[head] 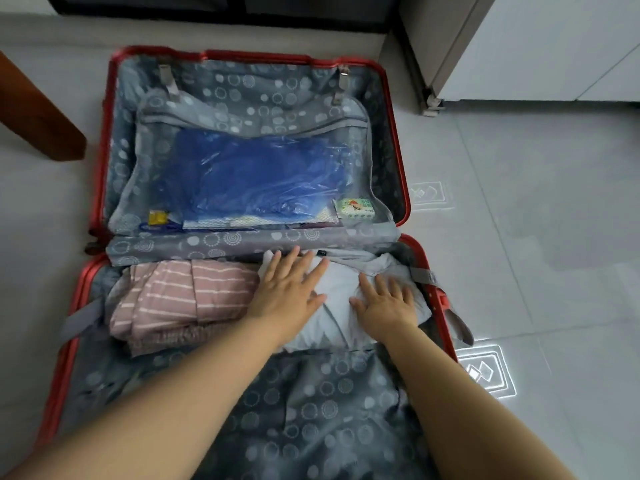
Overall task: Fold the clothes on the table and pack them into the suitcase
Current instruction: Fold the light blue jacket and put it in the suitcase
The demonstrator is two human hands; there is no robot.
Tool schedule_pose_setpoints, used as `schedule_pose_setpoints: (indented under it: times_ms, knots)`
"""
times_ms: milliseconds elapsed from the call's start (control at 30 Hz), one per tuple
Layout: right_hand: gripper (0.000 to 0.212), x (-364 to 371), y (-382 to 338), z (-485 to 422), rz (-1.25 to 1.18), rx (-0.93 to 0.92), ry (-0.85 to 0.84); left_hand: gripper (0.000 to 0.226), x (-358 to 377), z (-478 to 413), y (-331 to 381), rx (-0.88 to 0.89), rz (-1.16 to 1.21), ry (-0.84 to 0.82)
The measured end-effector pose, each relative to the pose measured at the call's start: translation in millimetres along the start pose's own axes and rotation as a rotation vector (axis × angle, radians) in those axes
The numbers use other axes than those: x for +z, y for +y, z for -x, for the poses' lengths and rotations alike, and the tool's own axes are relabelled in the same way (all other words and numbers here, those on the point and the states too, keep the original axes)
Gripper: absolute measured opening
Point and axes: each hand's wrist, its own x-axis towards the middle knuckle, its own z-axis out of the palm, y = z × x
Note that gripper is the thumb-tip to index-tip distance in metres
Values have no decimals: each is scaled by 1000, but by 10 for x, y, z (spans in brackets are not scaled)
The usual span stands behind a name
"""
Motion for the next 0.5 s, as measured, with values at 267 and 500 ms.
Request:
schedule_pose_setpoints:
  times_ms: [267, 500]
  knots:
    - [62, -329, -312, 291, -42, -29, 49, 58, -60, 536, -467, -49, -110, -234]
    - [67, -532, -408, 834, 3, -19, 69, 57, -347, 692, -378, -56, -23, -194]
